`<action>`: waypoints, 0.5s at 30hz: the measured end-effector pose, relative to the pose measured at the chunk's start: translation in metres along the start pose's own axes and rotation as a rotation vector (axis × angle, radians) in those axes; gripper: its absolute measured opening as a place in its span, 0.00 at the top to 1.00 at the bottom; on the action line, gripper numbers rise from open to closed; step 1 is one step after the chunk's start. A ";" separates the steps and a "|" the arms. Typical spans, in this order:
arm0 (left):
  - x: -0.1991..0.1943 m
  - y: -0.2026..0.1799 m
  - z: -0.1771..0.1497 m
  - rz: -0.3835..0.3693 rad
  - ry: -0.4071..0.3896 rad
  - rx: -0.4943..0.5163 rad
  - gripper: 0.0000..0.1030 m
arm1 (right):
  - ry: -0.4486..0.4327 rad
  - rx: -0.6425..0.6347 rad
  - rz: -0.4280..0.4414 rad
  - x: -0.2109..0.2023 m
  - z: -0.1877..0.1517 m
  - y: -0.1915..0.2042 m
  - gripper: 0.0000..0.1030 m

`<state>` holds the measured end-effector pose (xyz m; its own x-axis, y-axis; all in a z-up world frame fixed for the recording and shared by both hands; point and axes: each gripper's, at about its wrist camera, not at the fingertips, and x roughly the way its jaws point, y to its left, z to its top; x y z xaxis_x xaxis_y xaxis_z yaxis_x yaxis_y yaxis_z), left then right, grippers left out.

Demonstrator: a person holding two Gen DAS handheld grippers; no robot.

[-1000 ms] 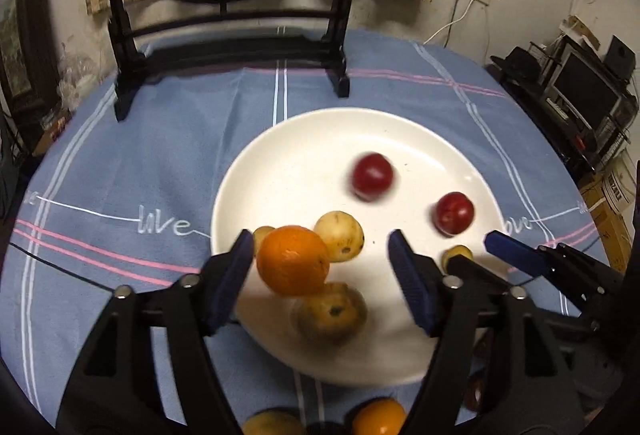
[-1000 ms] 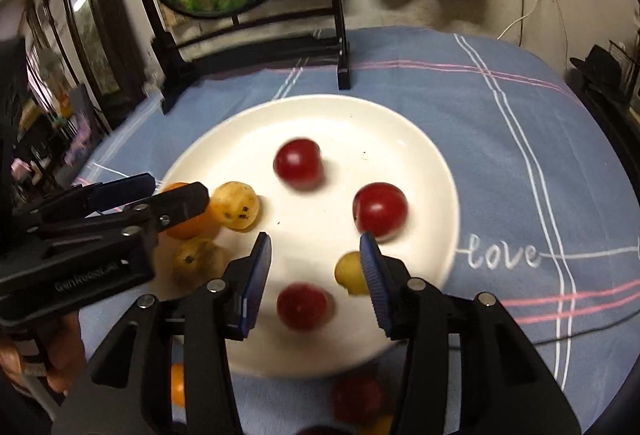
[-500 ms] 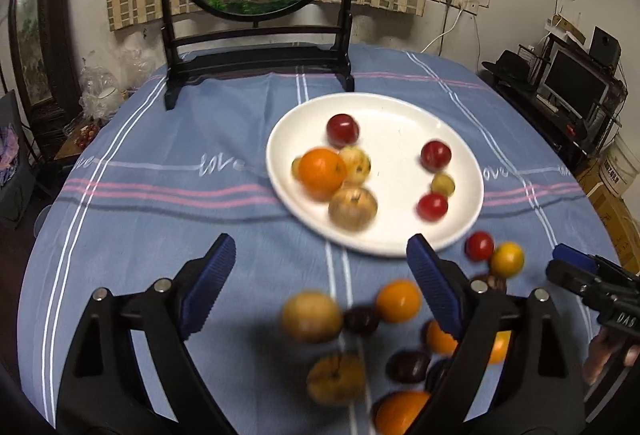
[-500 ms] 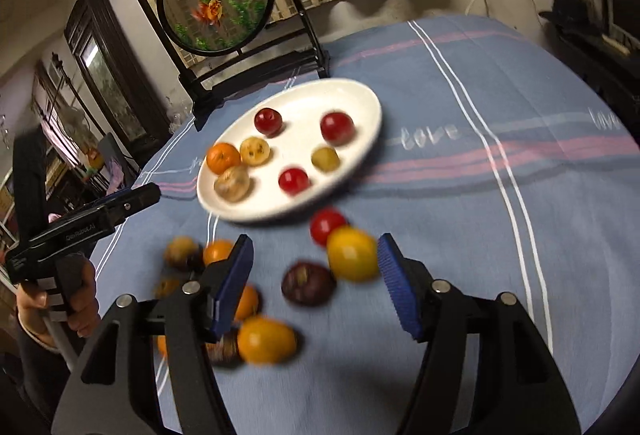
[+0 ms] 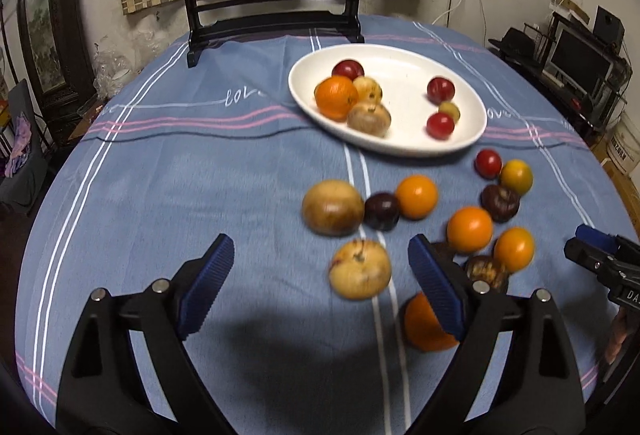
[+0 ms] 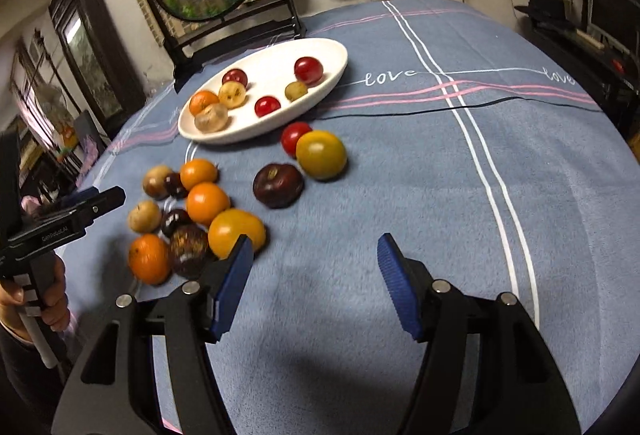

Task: Organize fruits
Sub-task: 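Grasp a pale spotted pear with the left gripper while the right grasps a yellow-orange fruit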

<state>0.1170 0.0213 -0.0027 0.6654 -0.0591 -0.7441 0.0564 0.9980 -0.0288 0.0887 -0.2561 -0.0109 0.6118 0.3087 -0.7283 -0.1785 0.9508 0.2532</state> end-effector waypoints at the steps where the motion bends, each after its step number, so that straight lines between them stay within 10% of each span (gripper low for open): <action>1: 0.001 0.000 -0.003 0.000 0.004 0.002 0.12 | 0.001 -0.004 0.004 0.000 -0.002 0.000 0.37; 15: 0.026 -0.002 -0.017 -0.007 0.077 0.020 0.12 | 0.042 -0.002 0.078 0.013 -0.008 0.005 0.37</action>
<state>0.1216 0.0177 -0.0335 0.6060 -0.0632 -0.7930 0.0757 0.9969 -0.0216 0.0896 -0.2474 -0.0247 0.5635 0.3825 -0.7322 -0.2255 0.9239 0.3091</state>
